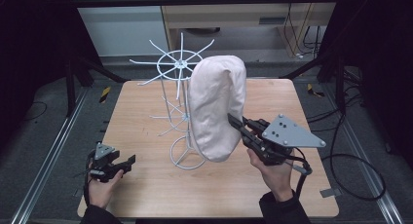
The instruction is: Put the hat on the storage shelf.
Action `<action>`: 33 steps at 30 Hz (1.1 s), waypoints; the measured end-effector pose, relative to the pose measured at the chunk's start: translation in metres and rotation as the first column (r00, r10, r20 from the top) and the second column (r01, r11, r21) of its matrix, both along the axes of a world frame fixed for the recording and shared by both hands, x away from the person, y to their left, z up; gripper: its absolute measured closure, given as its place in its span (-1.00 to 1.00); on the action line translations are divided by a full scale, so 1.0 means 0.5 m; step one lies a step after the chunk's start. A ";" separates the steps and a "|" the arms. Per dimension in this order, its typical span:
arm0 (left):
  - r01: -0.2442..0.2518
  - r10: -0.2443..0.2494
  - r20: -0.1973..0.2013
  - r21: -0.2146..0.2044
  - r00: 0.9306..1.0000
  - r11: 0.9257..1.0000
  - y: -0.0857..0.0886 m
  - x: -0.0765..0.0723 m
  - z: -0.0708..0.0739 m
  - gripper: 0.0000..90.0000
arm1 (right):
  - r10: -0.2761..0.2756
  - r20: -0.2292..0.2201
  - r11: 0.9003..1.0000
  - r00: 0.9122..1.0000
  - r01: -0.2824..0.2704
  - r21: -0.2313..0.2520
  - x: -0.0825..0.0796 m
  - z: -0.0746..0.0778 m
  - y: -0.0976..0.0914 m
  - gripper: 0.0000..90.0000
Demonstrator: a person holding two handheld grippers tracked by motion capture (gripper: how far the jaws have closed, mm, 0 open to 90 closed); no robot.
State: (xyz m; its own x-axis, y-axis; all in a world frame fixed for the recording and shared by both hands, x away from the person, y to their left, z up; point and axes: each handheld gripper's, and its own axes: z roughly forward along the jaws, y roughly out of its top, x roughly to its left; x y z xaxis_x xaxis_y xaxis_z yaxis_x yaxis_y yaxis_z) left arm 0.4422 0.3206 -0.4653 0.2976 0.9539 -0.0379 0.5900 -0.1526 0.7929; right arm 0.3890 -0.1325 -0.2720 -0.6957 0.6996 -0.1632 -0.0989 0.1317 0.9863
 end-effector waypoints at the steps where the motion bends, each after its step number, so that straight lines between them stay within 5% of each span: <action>1: 0.001 -0.001 0.000 0.000 1.000 1.000 0.000 0.000 0.000 -0.30 | 0.000 -0.003 1.000 1.000 0.000 -0.002 0.001 -0.002 0.001 0.95; 22: 0.002 -0.002 -0.002 0.000 1.000 1.000 0.001 0.000 0.000 -0.31 | -0.012 -0.086 0.999 0.996 0.009 -0.037 0.026 -0.053 0.020 0.87; 33: 0.000 0.000 -0.002 0.002 1.000 1.000 0.001 0.000 0.000 -0.31 | -0.034 -0.107 0.999 0.994 0.030 -0.039 0.030 -0.064 0.017 0.60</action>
